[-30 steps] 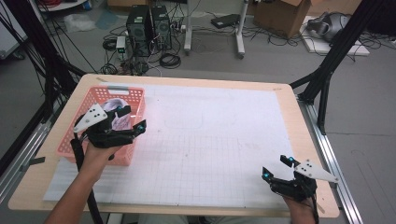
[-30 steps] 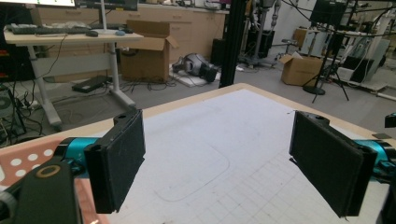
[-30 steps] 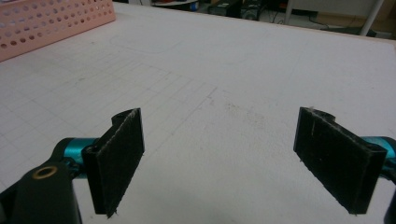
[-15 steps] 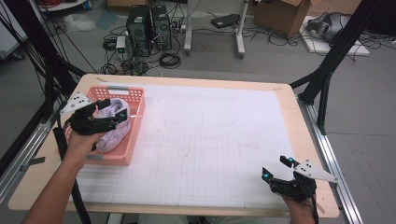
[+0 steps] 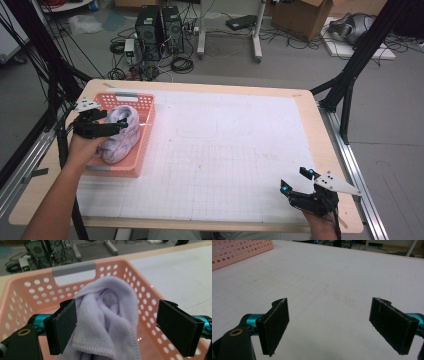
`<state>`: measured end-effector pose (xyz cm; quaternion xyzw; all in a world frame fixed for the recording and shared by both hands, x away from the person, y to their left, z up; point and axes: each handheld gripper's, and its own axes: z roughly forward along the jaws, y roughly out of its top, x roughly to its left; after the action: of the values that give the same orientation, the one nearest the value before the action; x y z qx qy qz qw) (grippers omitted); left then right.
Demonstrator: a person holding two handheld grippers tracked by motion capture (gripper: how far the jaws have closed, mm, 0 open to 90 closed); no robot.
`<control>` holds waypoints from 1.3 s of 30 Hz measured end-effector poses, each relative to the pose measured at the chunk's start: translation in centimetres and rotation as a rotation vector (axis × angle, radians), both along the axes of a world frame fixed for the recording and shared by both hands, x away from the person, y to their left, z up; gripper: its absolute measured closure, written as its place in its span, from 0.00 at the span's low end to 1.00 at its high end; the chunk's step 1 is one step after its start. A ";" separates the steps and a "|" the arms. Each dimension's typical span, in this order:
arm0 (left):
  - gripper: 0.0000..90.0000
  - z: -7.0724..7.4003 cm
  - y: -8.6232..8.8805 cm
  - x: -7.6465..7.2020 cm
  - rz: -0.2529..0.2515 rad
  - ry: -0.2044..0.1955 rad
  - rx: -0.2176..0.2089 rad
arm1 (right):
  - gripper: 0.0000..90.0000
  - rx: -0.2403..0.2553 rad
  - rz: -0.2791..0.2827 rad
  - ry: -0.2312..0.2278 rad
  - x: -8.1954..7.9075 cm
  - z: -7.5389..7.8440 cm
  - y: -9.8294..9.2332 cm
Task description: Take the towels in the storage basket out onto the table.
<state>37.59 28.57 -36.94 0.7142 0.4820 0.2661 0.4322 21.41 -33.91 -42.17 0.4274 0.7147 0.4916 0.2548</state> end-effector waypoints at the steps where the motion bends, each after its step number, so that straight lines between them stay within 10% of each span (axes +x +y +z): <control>1: 0.19 -0.2 0.0 0.2 0.002 0.014 0.011 | 0.17 -0.001 -0.002 0.003 0.0 0.0 0.0; 18: 0.16 -3.8 -1.8 2.1 0.056 0.295 0.219 | 0.17 -0.005 0.002 -0.003 -0.2 0.0 0.0; 32: 0.09 -5.0 -2.3 2.9 0.088 0.378 0.267 | 0.17 -0.006 0.003 -0.004 -0.3 0.1 -0.1; 39: 0.24 -5.0 -2.0 3.0 0.103 0.385 0.281 | 0.17 -0.009 0.001 -0.005 -0.3 0.0 -0.1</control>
<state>40.57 26.55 -41.94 0.7794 0.5494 0.2114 0.2147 21.07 -34.03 -42.12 0.4246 0.7165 0.4896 0.2580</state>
